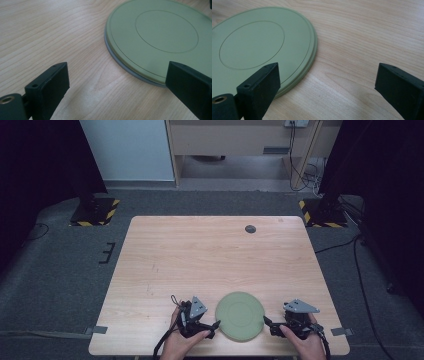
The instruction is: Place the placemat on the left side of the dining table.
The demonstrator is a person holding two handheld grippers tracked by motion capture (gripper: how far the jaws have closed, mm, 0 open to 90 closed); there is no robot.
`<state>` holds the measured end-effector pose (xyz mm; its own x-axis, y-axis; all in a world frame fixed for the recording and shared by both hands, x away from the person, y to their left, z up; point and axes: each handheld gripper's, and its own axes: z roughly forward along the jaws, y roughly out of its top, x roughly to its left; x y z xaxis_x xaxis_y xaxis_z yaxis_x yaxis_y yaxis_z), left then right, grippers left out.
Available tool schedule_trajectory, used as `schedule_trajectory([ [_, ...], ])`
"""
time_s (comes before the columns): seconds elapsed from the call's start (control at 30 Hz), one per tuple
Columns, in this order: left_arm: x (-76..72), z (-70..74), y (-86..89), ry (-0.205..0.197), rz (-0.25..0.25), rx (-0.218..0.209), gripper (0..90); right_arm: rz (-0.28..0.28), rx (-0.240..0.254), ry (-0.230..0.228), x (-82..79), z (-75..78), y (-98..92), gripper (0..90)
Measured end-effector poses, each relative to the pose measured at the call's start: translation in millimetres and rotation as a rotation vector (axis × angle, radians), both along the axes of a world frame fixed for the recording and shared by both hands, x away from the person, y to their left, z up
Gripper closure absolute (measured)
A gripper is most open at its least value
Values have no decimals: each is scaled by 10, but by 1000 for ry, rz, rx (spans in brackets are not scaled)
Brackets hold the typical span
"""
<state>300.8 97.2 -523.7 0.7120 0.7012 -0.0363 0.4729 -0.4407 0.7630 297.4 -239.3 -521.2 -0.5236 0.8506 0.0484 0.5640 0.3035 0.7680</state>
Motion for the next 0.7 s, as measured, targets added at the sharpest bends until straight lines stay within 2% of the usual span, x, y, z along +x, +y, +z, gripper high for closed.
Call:
schedule_trajectory([
  [0.13,-33,2,-20,6,-21,9,47,14,-26,9,-41,14,-2,69],
  [0.17,-75,-7,-19,10,-45,31,47,22,-36,11,-48,10,-1,70],
  [0.23,-112,-23,-21,8,-57,59,47,31,-51,16,-54,-9,11,70],
  [0.3,-122,-22,-26,3,-53,57,52,35,-57,16,-53,-20,20,70],
  [0.37,-116,-7,-46,-19,-35,48,57,42,-59,19,-55,-37,46,71],
  [0.5,-113,-47,-53,-18,-23,69,71,44,-70,19,-58,-50,70,67],
  [0.6,-94,-56,-53,-11,-2,51,76,38,-66,20,-55,-50,68,65],
  [0.7,-80,-72,-68,-5,0,51,76,33,-67,20,-54,-52,70,61],
])
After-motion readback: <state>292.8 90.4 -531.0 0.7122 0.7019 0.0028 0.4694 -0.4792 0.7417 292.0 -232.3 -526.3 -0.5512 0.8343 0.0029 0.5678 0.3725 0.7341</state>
